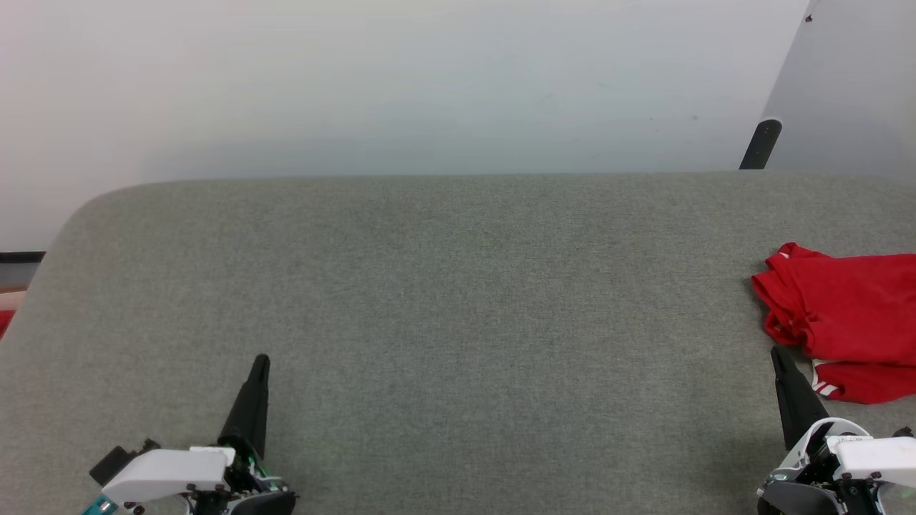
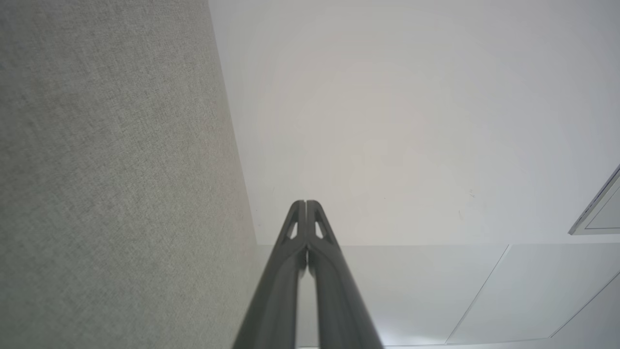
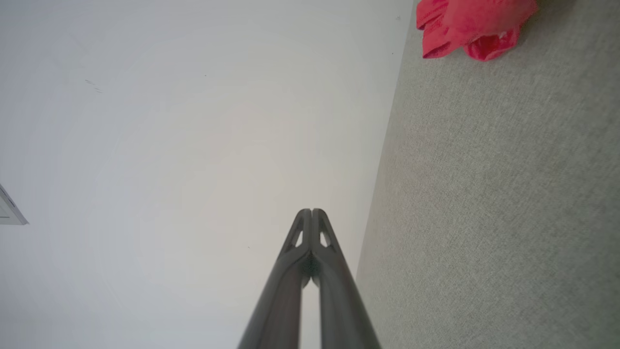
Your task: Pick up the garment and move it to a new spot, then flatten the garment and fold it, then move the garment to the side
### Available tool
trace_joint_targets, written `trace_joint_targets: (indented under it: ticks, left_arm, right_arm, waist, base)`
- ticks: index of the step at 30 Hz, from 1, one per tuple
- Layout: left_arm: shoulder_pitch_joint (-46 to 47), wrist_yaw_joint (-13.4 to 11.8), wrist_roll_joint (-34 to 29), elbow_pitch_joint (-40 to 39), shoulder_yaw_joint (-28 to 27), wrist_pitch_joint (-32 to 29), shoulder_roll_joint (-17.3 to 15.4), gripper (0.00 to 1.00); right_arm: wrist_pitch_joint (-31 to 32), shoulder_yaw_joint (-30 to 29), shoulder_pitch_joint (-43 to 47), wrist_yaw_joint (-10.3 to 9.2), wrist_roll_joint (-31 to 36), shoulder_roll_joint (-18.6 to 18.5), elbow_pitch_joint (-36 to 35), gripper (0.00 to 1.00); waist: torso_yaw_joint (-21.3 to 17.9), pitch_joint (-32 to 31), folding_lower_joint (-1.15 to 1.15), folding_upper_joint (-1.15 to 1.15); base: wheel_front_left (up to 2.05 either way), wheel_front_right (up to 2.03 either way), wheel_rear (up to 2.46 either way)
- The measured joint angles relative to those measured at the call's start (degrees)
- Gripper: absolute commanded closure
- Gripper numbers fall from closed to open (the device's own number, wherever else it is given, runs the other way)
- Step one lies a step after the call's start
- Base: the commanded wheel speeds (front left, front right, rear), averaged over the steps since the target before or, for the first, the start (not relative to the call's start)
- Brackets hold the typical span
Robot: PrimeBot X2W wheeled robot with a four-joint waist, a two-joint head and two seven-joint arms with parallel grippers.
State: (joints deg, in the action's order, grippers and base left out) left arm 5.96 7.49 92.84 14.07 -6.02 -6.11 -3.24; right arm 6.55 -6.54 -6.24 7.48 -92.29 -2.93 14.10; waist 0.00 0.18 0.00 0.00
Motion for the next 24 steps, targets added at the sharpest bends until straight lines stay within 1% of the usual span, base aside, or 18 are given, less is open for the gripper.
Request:
trace_joint_targets:
  ticks: [24]
  left_arm:
    - [0.01,0.00,-0.08,0.01,-0.12,-0.22,0.09,1.00]
  right_arm:
    - [0.00,0.00,0.00,0.00,0.00,0.00,0.00,1.00]
  waist:
    - [0.00,0.00,0.00,0.00]
  base:
    - [0.00,0.00,0.00]
